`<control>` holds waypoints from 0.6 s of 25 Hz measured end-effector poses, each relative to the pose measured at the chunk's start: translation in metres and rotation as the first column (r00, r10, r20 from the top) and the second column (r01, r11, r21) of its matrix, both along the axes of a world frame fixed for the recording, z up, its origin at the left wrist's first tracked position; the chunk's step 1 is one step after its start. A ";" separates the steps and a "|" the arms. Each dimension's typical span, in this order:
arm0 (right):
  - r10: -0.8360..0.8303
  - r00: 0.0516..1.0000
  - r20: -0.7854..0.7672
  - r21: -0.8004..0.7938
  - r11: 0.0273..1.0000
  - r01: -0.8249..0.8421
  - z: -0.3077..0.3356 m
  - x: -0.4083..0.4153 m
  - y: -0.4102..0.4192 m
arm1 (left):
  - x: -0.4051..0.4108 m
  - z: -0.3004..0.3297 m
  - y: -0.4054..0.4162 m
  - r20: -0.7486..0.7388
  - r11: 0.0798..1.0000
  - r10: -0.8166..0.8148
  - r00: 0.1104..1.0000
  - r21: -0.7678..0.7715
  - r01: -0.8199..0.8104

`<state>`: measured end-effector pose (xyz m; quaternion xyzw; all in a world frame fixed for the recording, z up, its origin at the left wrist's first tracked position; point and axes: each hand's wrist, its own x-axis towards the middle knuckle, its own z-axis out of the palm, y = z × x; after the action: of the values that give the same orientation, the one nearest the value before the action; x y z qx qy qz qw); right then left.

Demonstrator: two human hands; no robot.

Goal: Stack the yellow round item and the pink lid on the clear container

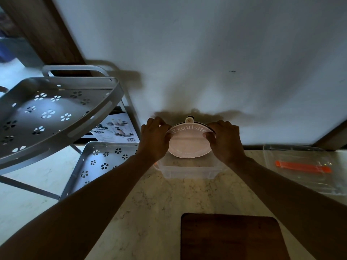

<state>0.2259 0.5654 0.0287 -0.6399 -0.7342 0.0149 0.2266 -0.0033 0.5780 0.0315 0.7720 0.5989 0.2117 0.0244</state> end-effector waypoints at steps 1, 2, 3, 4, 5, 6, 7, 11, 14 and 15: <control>0.001 1.000 0.009 0.008 1.000 -0.001 0.000 0.001 0.002 | 0.000 -0.001 0.002 -0.010 1.000 -0.007 1.000 0.017 0.008; 0.002 1.000 0.022 0.013 1.000 -0.002 0.000 0.002 0.002 | 0.000 -0.001 0.003 -0.019 0.999 -0.019 1.000 0.026 0.020; 0.006 0.999 0.039 0.017 1.000 -0.007 0.000 0.003 0.003 | 0.000 -0.002 0.004 -0.024 0.999 -0.030 0.999 0.031 0.031; 0.008 0.999 0.051 0.013 1.000 -0.009 0.001 0.003 0.003 | 0.000 -0.002 0.005 -0.026 0.999 -0.029 0.999 0.031 0.030; 0.009 0.998 0.060 0.018 1.000 -0.010 0.000 0.004 0.004 | 0.000 -0.003 0.007 -0.019 0.999 -0.018 1.000 0.035 0.018; 0.010 0.998 0.064 0.018 1.000 -0.011 0.000 0.004 0.004 | 0.001 -0.003 0.008 -0.012 1.000 -0.006 1.000 0.028 0.006; 0.007 0.998 0.064 0.024 1.000 -0.009 0.000 0.003 0.005 | 0.002 -0.003 0.009 -0.007 1.000 0.009 1.000 0.025 -0.009; -0.015 0.997 0.080 0.027 1.000 0.013 0.000 0.001 0.009 | 0.004 -0.005 0.011 -0.016 0.999 0.042 0.999 0.031 -0.041; -0.028 0.996 0.081 0.055 0.998 0.024 -0.001 0.002 0.010 | 0.003 -0.006 0.011 -0.007 0.999 0.040 0.999 0.030 -0.040; -0.030 0.997 0.078 0.066 0.998 0.024 0.000 0.002 0.010 | 0.003 -0.006 0.011 0.006 0.999 0.037 0.999 0.031 -0.037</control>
<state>0.2284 0.5754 0.0286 -0.6421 -0.7339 -0.0372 0.2182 -0.0002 0.5885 0.0253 0.7604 0.6098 0.2232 0.0101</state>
